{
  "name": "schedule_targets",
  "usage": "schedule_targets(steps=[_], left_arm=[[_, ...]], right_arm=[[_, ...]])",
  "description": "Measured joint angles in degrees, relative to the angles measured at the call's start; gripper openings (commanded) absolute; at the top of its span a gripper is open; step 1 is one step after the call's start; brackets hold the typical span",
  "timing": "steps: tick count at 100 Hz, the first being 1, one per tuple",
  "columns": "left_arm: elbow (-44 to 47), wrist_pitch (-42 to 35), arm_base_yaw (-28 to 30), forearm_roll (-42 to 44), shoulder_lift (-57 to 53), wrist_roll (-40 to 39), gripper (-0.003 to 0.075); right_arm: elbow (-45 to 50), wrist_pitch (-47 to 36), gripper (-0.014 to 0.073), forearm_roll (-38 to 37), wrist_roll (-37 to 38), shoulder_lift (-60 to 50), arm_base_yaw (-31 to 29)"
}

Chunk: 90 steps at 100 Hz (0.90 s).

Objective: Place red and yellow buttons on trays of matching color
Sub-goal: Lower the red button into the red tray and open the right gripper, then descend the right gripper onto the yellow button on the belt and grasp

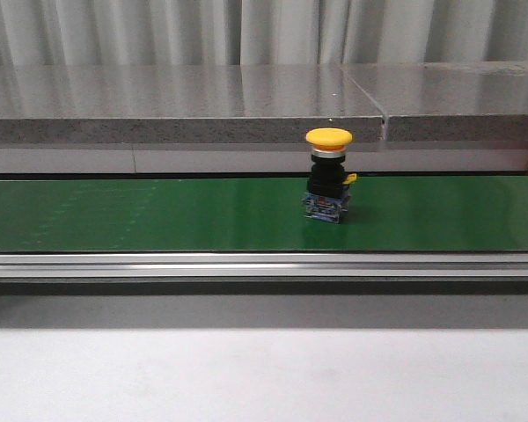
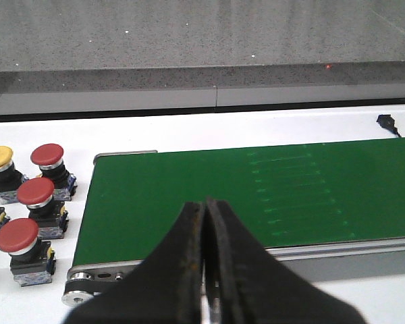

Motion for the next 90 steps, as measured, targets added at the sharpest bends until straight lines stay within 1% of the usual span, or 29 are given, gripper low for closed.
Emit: schedule_targets(steps=[14, 33, 61, 75, 90], left_arm=[[0.0, -0.11, 0.0, 0.0, 0.0, 0.0, -0.0019], [0.0, -0.11, 0.0, 0.0, 0.0, 0.0, -0.0019], [0.0, -0.11, 0.0, 0.0, 0.0, 0.0, -0.0019], [0.0, -0.11, 0.0, 0.0, 0.0, 0.0, -0.0019], [0.0, -0.11, 0.0, 0.0, 0.0, 0.0, -0.0019]], right_arm=[[2.53, 1.13, 0.0647, 0.0, -0.25, -6.58, 1.73], [10.89, 1.89, 0.0647, 0.7, -1.6, -14.89, 6.58], [22.85, 3.27, 0.0647, 1.69, -2.03, -23.09, 17.03], [26.23, 3.53, 0.0647, 1.73, -3.64, -24.27, 22.72], [27.59, 3.63, 0.0647, 1.95, -5.59, -24.27, 29.07]])
